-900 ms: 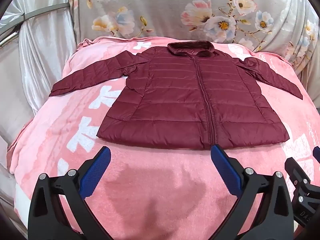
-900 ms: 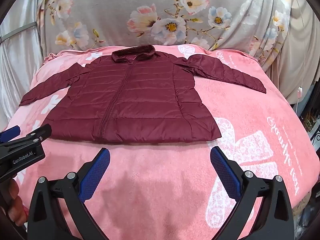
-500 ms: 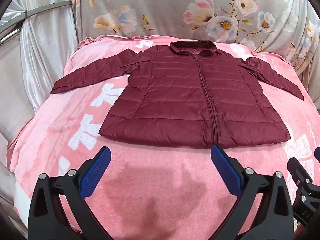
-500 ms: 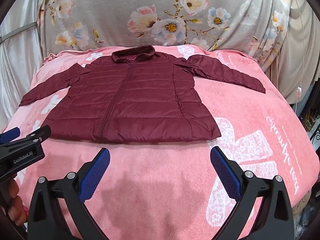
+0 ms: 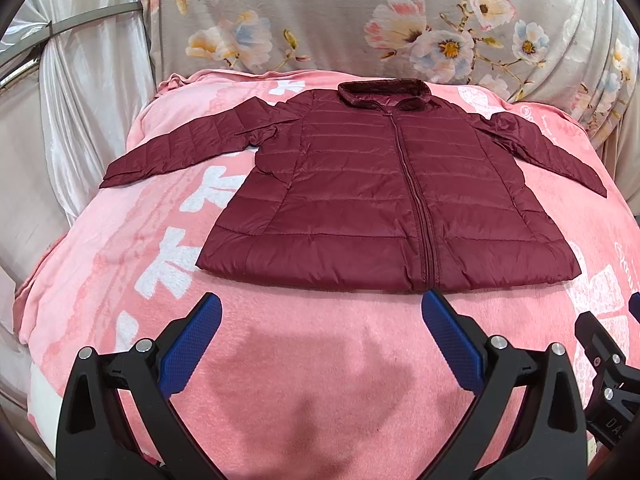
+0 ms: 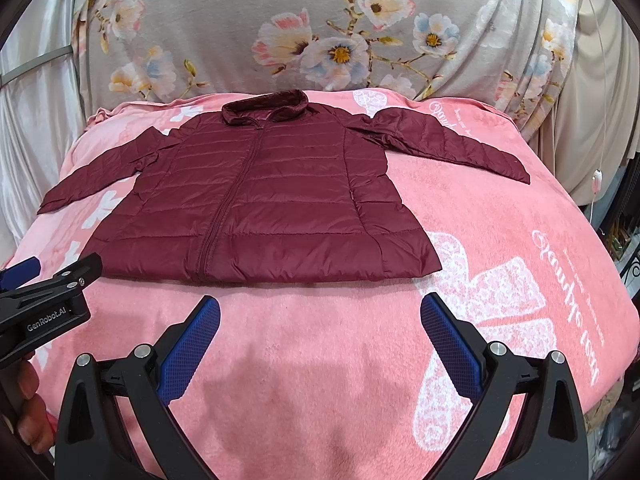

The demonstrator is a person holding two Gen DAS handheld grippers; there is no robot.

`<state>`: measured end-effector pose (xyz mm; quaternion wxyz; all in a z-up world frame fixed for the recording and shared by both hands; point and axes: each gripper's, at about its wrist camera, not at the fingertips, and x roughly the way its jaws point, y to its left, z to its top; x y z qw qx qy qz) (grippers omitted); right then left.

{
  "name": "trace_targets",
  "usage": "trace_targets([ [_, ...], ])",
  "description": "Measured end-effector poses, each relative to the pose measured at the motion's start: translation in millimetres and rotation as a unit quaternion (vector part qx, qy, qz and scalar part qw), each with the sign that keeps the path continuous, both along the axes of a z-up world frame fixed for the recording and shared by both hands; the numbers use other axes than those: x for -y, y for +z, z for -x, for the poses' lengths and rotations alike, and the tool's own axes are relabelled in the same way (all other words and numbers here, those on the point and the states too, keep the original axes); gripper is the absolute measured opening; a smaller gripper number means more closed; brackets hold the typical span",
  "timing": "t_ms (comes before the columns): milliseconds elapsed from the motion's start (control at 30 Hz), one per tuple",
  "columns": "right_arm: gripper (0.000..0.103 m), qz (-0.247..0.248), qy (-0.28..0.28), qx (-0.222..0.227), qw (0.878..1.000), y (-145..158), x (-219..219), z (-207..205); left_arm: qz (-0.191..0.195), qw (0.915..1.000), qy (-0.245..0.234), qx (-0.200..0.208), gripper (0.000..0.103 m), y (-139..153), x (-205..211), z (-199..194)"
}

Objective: Fold large clothes

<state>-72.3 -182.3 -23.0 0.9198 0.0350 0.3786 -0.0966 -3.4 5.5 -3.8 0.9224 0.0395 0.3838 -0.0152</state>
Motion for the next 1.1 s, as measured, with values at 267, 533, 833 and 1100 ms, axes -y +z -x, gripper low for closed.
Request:
trace_targets([
  [267, 0.098, -0.001, -0.001, 0.001, 1.000, -0.1, -0.9, 0.2, -0.001, 1.0000, 0.000, 0.000, 0.098, -0.5, 0.3, -0.3],
  [533, 0.098, -0.001, -0.001, 0.001, 1.000, -1.7, -0.5, 0.2, -0.003, 1.0000, -0.001, -0.001, 0.098, -4.7, 3.7, 0.3],
  [833, 0.098, -0.001, -0.001, 0.002, 1.000, -1.5, -0.2, 0.5, -0.002, 1.0000, -0.001, -0.002, 0.098, -4.8, 3.1, 0.0],
  [1100, 0.098, -0.001, -0.002, 0.001, 1.000, -3.6, -0.3, 0.8, -0.005, 1.0000, -0.002, -0.003, 0.098, -8.0, 3.6, 2.2],
])
